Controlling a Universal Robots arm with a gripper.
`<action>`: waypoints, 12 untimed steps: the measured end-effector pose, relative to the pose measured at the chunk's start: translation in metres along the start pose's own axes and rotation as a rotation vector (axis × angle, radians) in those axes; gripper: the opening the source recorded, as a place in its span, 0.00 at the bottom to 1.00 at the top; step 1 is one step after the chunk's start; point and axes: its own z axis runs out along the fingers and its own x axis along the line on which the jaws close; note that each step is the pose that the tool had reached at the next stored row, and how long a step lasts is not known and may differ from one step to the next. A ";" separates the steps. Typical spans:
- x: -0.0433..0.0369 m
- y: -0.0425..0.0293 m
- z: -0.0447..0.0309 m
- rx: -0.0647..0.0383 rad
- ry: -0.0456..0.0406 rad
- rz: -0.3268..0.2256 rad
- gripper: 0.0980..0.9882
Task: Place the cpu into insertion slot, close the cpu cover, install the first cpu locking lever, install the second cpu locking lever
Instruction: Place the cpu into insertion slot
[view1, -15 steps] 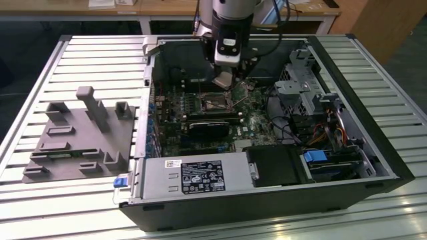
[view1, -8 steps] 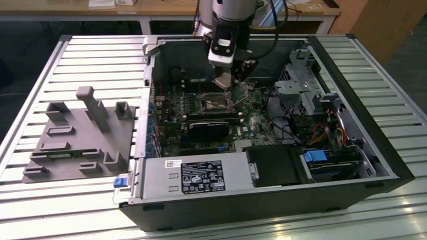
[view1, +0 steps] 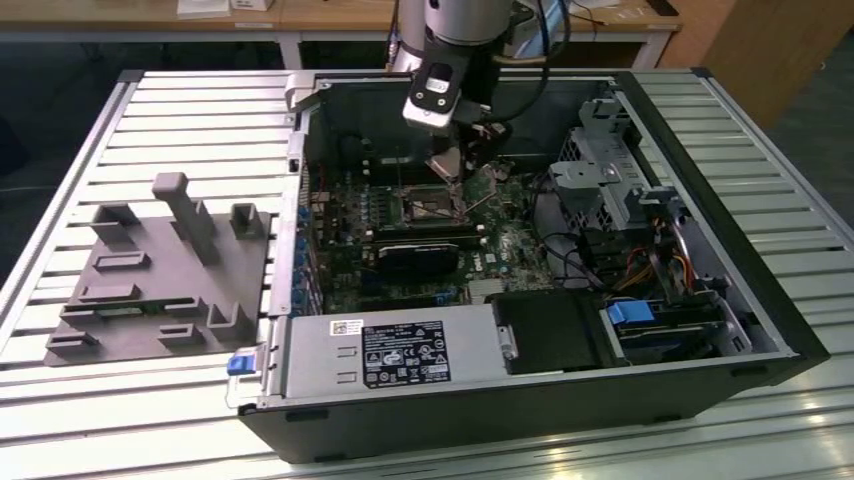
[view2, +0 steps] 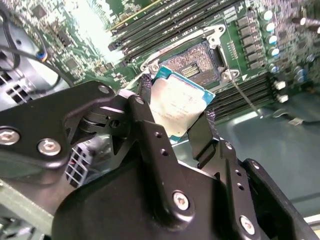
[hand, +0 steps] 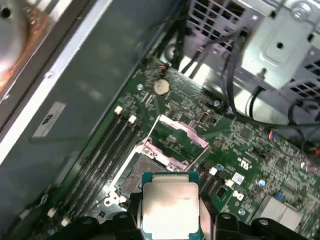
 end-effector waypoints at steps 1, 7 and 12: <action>0.0000 0.0000 0.0004 0.000 -0.0011 0.018 0.49; 0.0000 -0.0002 0.0027 -0.002 -0.0082 0.127 0.49; -0.0001 -0.0003 0.0047 -0.004 -0.0142 0.218 0.49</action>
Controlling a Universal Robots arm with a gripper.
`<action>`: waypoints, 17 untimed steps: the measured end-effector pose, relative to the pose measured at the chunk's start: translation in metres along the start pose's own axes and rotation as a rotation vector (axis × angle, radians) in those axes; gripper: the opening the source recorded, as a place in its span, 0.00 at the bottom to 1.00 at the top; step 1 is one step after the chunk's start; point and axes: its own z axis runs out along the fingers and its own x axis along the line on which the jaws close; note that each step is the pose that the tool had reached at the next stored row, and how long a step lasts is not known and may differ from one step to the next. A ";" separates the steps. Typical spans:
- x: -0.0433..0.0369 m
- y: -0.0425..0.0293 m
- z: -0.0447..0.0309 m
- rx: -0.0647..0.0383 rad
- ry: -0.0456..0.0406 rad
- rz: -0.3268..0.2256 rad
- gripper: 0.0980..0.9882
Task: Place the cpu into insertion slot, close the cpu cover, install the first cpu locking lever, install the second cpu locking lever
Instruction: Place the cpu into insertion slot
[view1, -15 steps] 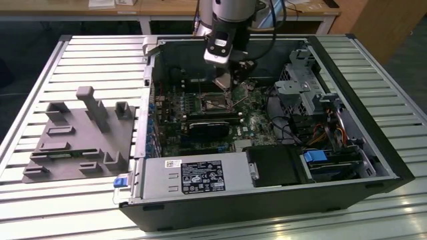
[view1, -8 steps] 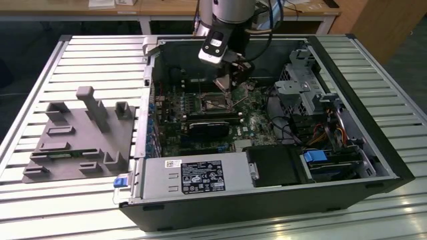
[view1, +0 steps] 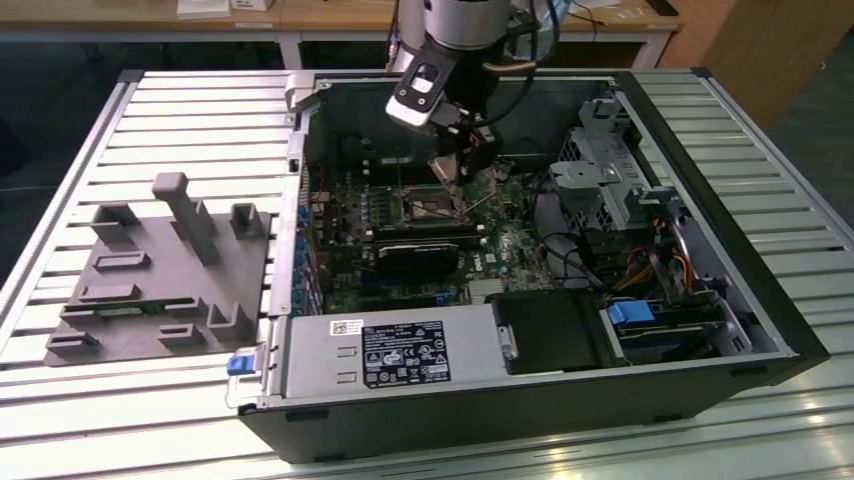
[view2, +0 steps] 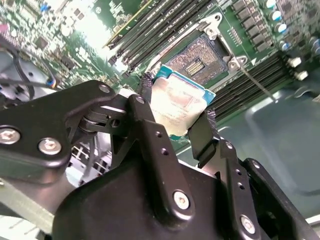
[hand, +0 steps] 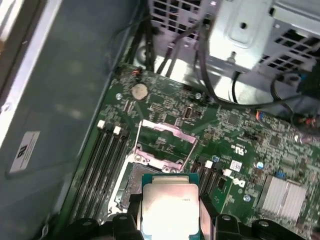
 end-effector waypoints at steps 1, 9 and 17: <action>0.0000 0.0000 0.0004 0.000 -0.0012 0.018 0.49; -0.0001 -0.0002 0.0037 -0.003 -0.0106 0.163 0.49; 0.0001 -0.0006 0.0089 -0.005 -0.0190 0.292 0.49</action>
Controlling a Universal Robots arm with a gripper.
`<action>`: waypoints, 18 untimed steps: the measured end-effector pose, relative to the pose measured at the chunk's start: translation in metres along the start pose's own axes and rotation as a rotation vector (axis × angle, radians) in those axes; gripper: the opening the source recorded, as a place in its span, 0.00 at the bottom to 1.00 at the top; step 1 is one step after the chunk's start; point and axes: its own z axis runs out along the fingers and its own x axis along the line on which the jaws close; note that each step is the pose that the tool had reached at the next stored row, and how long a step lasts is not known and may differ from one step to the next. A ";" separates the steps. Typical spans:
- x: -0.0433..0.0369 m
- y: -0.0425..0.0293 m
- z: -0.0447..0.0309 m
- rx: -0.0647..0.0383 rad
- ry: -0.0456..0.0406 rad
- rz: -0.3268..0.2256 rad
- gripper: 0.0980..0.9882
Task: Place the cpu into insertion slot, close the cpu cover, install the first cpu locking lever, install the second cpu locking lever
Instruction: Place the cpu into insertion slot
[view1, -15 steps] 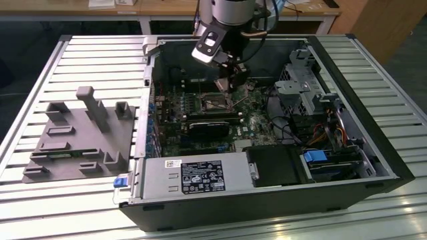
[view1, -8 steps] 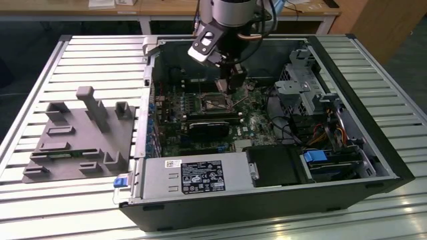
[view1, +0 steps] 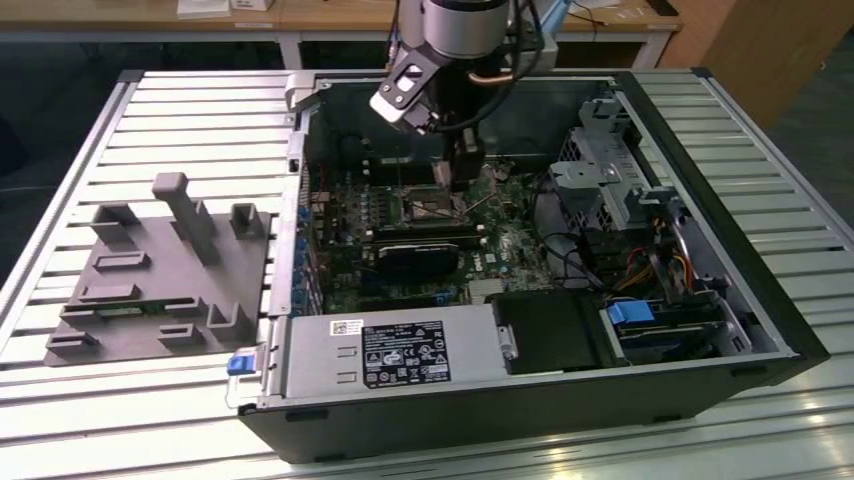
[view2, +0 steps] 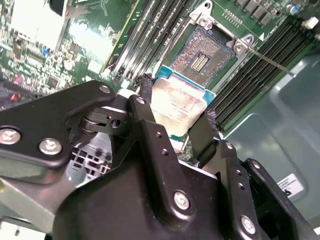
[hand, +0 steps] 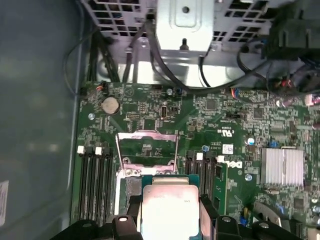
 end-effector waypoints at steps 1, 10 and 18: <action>0.0003 -0.0001 0.0009 0.000 -0.0006 0.008 0.49; 0.0052 -0.0014 0.0114 0.000 -0.0012 0.020 0.49; 0.0070 -0.0053 0.0208 0.000 -0.0013 0.020 0.49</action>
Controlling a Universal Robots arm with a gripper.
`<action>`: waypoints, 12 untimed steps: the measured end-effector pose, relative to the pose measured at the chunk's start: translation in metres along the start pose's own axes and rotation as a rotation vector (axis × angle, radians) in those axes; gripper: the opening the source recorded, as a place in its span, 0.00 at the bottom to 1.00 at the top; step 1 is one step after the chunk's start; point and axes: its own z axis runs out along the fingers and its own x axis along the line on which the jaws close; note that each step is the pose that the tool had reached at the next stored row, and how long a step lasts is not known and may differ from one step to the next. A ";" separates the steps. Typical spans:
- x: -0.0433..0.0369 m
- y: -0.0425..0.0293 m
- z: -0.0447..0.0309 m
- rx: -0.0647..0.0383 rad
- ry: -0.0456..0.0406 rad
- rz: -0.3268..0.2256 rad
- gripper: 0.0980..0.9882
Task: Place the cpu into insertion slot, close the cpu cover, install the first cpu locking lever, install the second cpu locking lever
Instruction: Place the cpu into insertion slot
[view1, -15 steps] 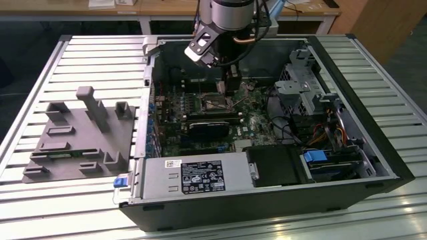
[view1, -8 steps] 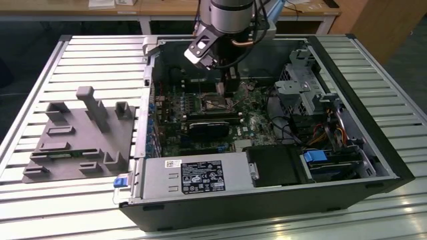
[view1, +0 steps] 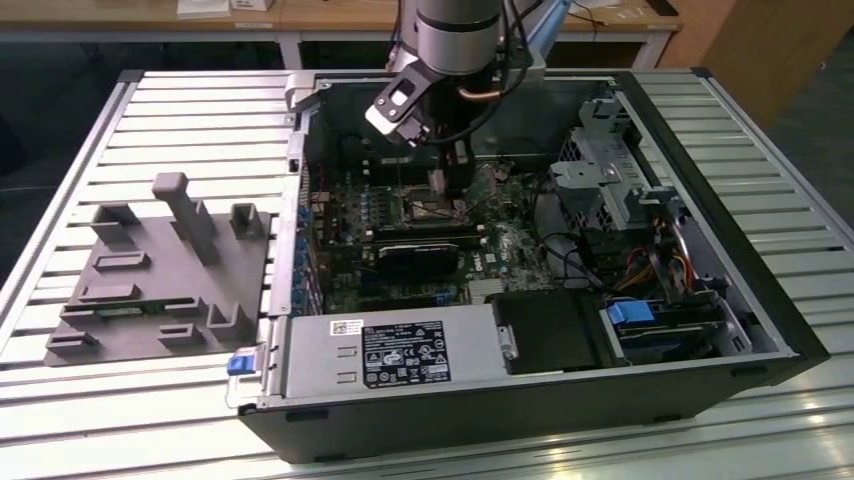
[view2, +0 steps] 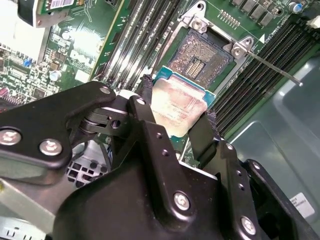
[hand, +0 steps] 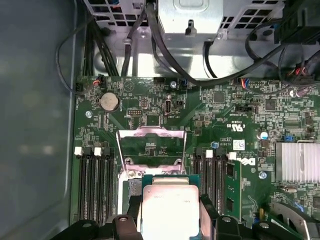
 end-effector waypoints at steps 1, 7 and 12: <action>0.0001 -0.0004 0.0014 0.000 0.0000 0.000 0.49; 0.0017 -0.0050 0.0087 0.000 0.0000 0.000 0.49; 0.0031 -0.0091 0.0138 0.000 0.0000 0.000 0.49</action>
